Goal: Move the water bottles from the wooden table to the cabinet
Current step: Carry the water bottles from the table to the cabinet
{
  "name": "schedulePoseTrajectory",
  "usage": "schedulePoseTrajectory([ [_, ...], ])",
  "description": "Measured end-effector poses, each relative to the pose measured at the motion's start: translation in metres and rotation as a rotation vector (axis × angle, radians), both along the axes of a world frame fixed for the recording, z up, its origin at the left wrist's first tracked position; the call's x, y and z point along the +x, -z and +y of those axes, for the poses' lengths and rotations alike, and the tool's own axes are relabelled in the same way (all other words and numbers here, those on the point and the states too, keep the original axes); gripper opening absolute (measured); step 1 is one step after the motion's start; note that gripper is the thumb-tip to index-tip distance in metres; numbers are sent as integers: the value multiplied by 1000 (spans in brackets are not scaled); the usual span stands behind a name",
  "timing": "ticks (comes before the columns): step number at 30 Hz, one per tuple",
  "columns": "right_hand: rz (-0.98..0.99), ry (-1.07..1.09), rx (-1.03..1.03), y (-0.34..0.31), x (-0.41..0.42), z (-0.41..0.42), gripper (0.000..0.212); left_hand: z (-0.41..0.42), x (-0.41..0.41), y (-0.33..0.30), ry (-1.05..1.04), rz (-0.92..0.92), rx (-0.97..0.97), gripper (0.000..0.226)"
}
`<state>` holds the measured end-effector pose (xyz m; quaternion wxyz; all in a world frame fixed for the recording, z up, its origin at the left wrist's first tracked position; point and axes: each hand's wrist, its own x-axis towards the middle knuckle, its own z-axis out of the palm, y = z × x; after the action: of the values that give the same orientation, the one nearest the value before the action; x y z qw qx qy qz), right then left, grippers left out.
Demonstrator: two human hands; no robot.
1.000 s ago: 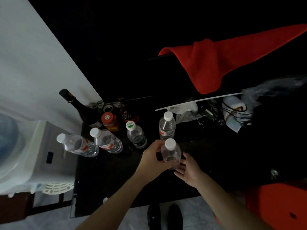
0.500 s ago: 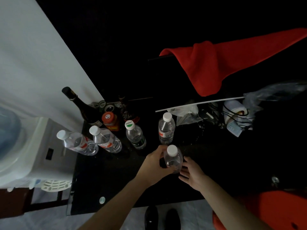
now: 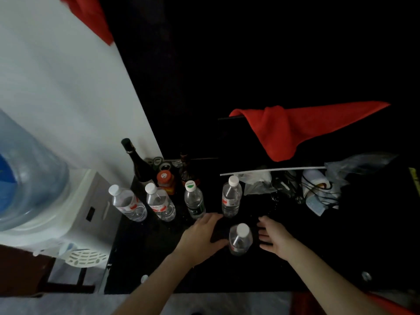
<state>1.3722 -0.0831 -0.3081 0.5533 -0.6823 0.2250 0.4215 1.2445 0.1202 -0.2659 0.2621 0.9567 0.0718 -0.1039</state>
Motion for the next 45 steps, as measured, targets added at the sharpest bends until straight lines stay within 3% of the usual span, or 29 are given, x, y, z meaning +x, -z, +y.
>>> schedulePoseTrajectory([
  [5, -160, -201, -46, -52, 4, 15, 41, 26, -14, -38, -98, -99, 211, 65],
  [9, -416, -479, -128, -92, -5, 42, 15, 48, -30, -63, -185, -129, 357, 70],
  [13, -676, -839, -253, -122, -27, 82, 22, 71, -59, -83, -246, -133, 435, 74],
  [15, -762, -980, -296, -131, -45, 105, 59, 81, -82, -92, -284, -130, 465, 77],
  [17, -886, -1065, -328, -137, -69, 130, 75, 91, -110, -100, -346, -122, 487, 78],
  [25, -1243, -1369, -300, -159, -187, 214, 78, 119, -247, -128, -614, -32, 475, 76],
  [35, -1513, -1758, -33, -179, -346, 318, 79, 127, -424, -147, -1044, 31, 493, 83],
  [45, -1584, -2189, 392, -179, -500, 371, 78, 77, -558, -143, -1558, 185, 494, 80],
])
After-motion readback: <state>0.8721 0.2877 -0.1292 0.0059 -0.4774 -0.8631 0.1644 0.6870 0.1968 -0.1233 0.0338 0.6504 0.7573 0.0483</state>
